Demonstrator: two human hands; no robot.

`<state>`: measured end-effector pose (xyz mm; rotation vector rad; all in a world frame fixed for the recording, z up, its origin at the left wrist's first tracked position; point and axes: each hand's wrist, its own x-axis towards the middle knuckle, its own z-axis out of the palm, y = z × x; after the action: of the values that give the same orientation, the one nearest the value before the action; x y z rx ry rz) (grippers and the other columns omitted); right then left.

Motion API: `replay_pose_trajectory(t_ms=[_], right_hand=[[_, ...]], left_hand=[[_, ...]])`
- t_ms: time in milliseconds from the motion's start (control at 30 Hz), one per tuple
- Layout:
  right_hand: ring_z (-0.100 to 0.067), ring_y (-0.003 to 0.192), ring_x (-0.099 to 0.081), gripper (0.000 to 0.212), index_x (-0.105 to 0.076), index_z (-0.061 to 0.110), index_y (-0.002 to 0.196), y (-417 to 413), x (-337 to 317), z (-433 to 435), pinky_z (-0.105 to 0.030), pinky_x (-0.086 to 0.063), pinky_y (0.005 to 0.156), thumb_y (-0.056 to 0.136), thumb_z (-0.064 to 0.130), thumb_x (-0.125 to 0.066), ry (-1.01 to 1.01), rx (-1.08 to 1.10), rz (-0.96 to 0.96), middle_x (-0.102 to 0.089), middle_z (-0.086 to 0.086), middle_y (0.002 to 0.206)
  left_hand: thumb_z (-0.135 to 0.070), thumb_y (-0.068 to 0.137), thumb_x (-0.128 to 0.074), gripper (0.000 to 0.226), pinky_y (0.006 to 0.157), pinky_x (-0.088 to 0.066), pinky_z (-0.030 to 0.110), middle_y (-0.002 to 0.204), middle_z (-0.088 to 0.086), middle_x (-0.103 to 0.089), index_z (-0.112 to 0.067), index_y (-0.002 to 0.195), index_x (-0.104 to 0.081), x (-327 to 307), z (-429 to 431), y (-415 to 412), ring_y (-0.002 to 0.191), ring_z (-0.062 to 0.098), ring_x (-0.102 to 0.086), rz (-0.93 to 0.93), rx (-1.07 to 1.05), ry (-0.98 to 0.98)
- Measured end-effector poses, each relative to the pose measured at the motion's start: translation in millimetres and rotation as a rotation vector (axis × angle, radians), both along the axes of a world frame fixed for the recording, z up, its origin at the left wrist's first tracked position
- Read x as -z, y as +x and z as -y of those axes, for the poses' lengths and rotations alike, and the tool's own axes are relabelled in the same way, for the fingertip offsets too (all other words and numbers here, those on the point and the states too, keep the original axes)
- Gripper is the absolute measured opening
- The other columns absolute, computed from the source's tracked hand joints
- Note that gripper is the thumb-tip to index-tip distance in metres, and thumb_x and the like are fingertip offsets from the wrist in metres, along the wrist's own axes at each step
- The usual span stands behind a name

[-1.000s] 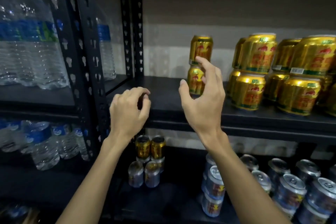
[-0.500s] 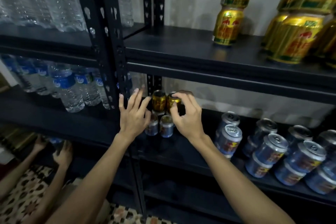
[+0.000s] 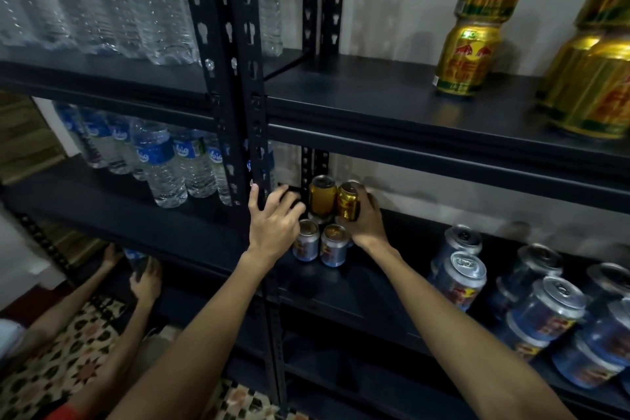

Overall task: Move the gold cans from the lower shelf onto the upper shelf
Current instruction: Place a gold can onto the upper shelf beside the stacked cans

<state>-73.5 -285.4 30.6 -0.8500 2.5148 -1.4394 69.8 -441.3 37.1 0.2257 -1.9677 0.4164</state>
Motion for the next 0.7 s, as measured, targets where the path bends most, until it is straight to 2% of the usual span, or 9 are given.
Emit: replay_pose_trajectory(t_ms=[100, 267, 400, 533, 700], right_hand=[[-0.031, 0.133, -0.044, 0.079, -0.038, 0.035, 0.146, 0, 0, 4, -0.032, -0.037, 0.100, 0.081, 0.016, -0.079, -0.020, 0.023, 0.004, -0.041, -0.010, 0.146], [-0.037, 0.126, -0.051, 0.068, -0.040, 0.033, 0.139, 0, -5, 15, -0.043, -0.046, 0.099, 0.085, 0.015, -0.077, 0.004, 0.126, 0.009, -0.037, -0.009, 0.144], [-0.034, 0.119, -0.055, 0.053, -0.046, 0.025, 0.130, 1, -9, 20, -0.034, -0.045, 0.090, 0.088, 0.005, -0.073, -0.086, 0.150, 0.024, -0.049, -0.011, 0.133], [-0.025, 0.114, -0.057, 0.047, -0.049, 0.029, 0.122, 1, -10, 12, -0.029, -0.042, 0.087, 0.087, 0.006, -0.071, -0.149, 0.153, -0.020, -0.055, -0.006, 0.125], [-0.020, 0.108, -0.057, 0.053, -0.054, 0.024, 0.125, 7, -26, -9, -0.026, -0.044, 0.087, 0.080, 0.008, -0.076, -0.204, 0.158, -0.125, -0.058, -0.005, 0.119]], left_hand=[[-0.008, 0.081, -0.066, 0.016, 0.119, -0.008, 0.057, 0.093, -0.004, -0.070, -0.023, 0.075, -0.068, 1, 1, -1, 0.115, 0.020, -0.050, -0.019, -0.002, -0.007], [-0.009, 0.087, -0.058, 0.022, 0.119, -0.009, 0.056, 0.090, -0.004, -0.070, -0.023, 0.072, -0.067, 1, 1, -4, 0.114, 0.020, -0.051, -0.050, -0.002, 0.002], [-0.008, 0.084, -0.059, 0.021, 0.119, -0.008, 0.056, 0.090, -0.005, -0.070, -0.023, 0.071, -0.068, 1, 1, -2, 0.113, 0.020, -0.051, -0.038, -0.009, 0.009], [-0.006, 0.081, -0.059, 0.021, 0.118, -0.009, 0.057, 0.092, -0.004, -0.071, -0.022, 0.072, -0.068, 1, 0, -2, 0.113, 0.020, -0.051, -0.014, -0.010, 0.008], [-0.008, 0.082, -0.055, 0.022, 0.117, -0.012, 0.057, 0.092, -0.004, -0.071, -0.022, 0.070, -0.068, -1, -4, 0, 0.112, 0.021, -0.051, -0.021, -0.014, 0.050]])
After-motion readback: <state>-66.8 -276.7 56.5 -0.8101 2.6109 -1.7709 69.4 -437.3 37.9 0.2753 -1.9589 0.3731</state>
